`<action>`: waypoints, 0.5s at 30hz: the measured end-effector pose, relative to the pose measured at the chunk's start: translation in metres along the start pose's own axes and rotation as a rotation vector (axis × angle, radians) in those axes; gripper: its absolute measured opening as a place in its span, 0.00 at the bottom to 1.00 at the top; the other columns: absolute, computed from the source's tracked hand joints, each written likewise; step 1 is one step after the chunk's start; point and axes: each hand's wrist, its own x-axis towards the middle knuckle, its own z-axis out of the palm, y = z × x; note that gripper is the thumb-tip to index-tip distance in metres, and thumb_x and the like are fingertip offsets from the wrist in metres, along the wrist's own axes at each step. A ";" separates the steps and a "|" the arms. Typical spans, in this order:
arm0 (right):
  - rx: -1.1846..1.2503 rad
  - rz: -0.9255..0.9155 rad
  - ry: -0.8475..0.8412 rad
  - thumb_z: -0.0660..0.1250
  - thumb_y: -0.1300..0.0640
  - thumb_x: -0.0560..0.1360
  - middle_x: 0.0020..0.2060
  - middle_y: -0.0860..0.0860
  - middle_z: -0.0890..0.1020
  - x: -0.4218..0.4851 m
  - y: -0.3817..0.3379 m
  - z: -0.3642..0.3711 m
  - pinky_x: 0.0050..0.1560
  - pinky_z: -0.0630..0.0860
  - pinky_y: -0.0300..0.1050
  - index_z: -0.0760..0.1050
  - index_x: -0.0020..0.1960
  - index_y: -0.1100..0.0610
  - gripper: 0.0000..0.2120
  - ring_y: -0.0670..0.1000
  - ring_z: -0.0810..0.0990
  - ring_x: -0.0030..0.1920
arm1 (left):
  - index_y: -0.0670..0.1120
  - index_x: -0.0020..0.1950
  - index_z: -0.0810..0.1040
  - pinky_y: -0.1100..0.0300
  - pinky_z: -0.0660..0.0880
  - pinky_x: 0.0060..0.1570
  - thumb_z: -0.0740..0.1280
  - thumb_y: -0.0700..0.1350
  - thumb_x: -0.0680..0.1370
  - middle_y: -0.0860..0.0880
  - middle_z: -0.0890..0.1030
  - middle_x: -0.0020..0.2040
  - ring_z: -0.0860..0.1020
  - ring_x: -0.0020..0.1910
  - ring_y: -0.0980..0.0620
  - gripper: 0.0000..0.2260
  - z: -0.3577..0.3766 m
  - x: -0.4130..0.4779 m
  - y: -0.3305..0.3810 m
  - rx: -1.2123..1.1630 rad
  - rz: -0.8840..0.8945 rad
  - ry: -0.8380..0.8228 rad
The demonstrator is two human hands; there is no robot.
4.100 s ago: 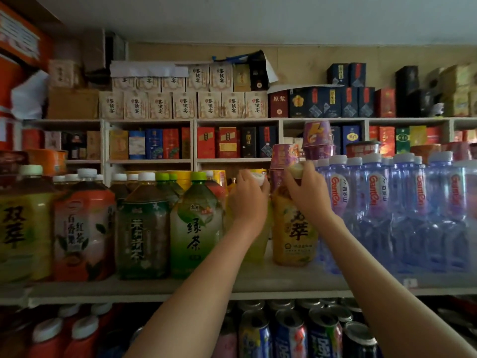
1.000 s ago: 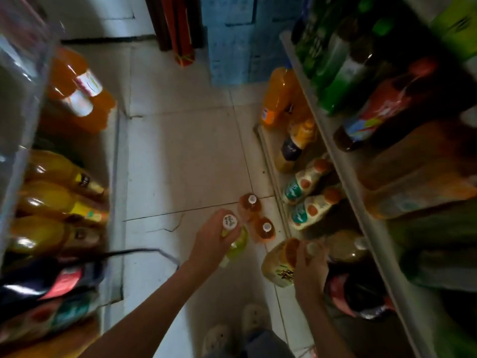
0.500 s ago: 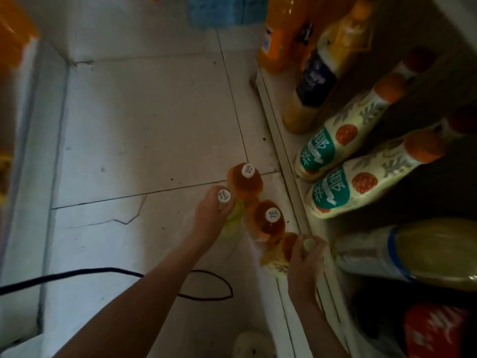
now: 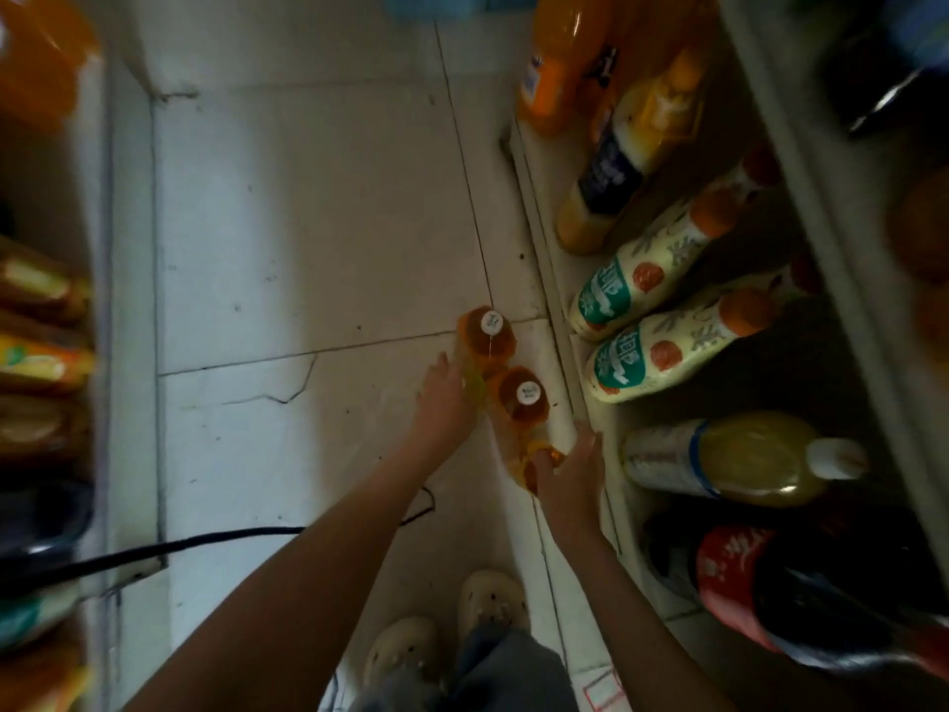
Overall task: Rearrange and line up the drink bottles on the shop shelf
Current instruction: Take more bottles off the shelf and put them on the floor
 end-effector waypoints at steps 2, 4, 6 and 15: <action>0.104 -0.032 -0.066 0.63 0.51 0.76 0.46 0.37 0.70 -0.010 -0.052 -0.033 0.44 0.67 0.30 0.68 0.60 0.47 0.13 0.47 0.73 0.50 | 0.44 0.73 0.64 0.56 0.66 0.57 0.60 0.40 0.79 0.39 0.66 0.71 0.70 0.65 0.40 0.22 -0.038 -0.030 0.041 -0.030 0.126 0.014; 0.131 -0.066 -0.127 0.61 0.54 0.78 0.46 0.37 0.70 -0.015 -0.103 -0.067 0.47 0.66 0.31 0.69 0.59 0.47 0.10 0.44 0.72 0.50 | 0.44 0.70 0.69 0.62 0.66 0.51 0.60 0.38 0.79 0.42 0.70 0.68 0.73 0.61 0.43 0.19 -0.079 -0.055 0.082 -0.067 0.148 0.009; 0.157 -0.143 -0.124 0.59 0.61 0.78 0.46 0.40 0.71 -0.021 -0.161 -0.114 0.47 0.62 0.21 0.71 0.58 0.52 0.10 0.44 0.71 0.51 | 0.45 0.70 0.70 0.60 0.69 0.56 0.59 0.39 0.80 0.43 0.73 0.67 0.74 0.62 0.46 0.18 -0.129 -0.081 0.128 -0.102 0.150 -0.006; 0.330 -0.313 -0.058 0.61 0.60 0.78 0.55 0.55 0.79 -0.053 -0.414 -0.313 0.53 0.71 0.42 0.73 0.60 0.61 0.12 0.53 0.76 0.56 | 0.47 0.65 0.75 0.60 0.73 0.55 0.61 0.42 0.80 0.46 0.80 0.59 0.78 0.56 0.49 0.14 -0.361 -0.192 0.331 -0.125 0.362 0.111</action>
